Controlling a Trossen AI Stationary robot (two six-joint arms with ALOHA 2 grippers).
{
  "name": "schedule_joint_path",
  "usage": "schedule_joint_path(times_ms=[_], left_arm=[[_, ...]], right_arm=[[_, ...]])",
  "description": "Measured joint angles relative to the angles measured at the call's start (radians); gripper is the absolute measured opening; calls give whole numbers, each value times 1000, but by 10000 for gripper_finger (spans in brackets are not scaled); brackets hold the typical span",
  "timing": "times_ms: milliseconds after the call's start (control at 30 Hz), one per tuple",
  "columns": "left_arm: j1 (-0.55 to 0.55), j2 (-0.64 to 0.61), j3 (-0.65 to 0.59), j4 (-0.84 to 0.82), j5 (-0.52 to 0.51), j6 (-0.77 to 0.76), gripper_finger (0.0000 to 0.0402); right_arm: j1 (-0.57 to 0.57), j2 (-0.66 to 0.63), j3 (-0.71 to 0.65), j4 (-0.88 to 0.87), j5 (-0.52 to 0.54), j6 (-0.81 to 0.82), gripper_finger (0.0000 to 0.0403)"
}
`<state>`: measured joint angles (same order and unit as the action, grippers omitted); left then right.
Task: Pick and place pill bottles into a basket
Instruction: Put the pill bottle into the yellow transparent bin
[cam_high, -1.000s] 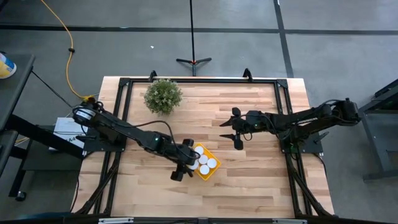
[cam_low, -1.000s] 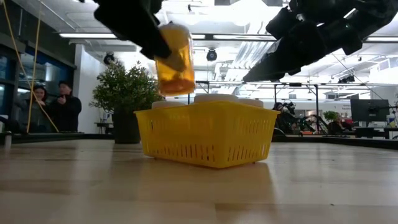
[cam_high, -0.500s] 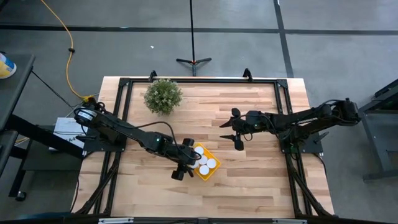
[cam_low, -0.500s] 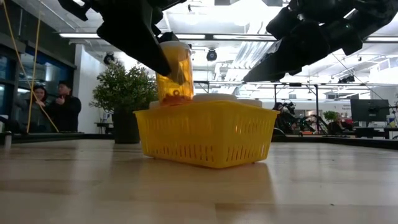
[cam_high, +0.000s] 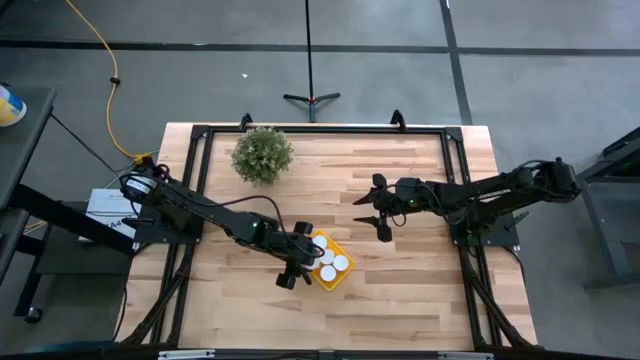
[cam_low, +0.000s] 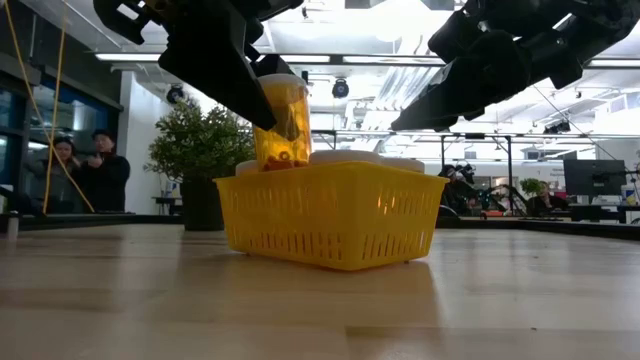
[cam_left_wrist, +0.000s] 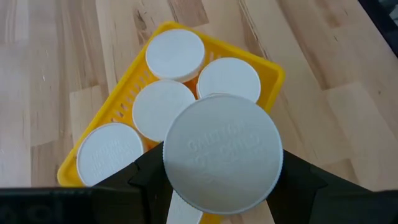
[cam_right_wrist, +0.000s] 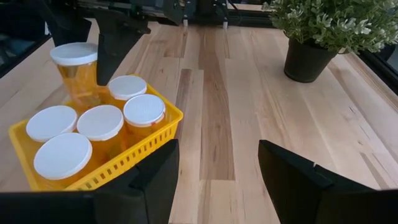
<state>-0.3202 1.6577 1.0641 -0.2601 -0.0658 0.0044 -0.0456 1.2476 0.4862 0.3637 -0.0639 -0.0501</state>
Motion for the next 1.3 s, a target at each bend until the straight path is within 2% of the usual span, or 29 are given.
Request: schedule_joint_path(times_ms=[633,1300], left_arm=[[46,44,1,18,52,18,241],[75,52,0,-13,58,-31,251]], right_arm=[[0,0,0,-11,-2,-1,211],[0,0,0,-11,0,-2,211]])
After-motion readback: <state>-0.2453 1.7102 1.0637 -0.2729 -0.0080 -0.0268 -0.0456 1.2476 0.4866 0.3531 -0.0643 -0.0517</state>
